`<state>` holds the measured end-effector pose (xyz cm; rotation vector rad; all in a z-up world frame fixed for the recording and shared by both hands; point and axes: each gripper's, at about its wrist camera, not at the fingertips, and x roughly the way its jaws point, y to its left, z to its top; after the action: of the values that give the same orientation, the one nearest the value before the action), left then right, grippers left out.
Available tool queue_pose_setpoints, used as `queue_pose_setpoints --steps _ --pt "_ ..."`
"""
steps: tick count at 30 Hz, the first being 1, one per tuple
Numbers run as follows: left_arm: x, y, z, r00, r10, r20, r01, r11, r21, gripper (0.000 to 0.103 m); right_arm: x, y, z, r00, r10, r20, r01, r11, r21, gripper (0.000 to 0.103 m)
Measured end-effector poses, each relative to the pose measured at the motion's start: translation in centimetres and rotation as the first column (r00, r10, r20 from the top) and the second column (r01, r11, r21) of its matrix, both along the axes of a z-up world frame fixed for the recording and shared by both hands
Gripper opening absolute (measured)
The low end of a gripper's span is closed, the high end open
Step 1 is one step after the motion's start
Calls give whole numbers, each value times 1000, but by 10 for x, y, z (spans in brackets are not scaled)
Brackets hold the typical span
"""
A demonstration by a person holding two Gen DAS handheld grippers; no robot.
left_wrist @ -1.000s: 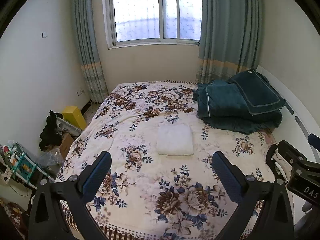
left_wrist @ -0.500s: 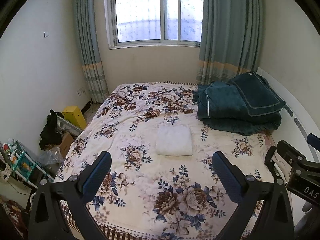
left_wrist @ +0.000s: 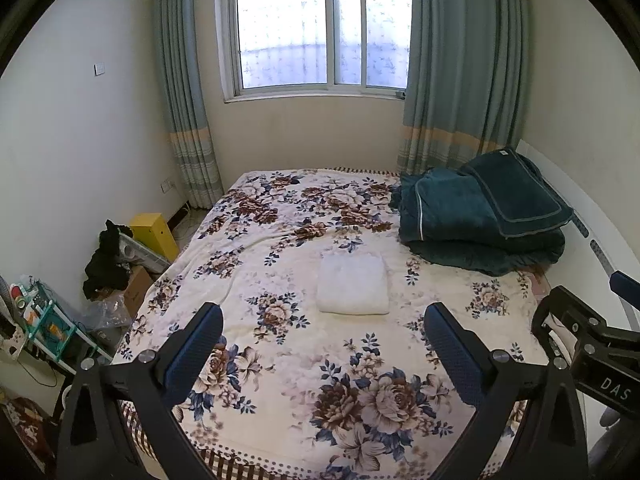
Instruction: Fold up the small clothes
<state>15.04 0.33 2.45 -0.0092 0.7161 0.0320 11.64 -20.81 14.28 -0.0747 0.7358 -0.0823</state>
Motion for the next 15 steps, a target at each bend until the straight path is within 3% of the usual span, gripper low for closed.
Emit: queue_pose_setpoints --steps 15 --pt "-2 2 0 1000 6 3 -6 1000 1 103 5 7 -1 1000 13 1 -13 1000 4 103"
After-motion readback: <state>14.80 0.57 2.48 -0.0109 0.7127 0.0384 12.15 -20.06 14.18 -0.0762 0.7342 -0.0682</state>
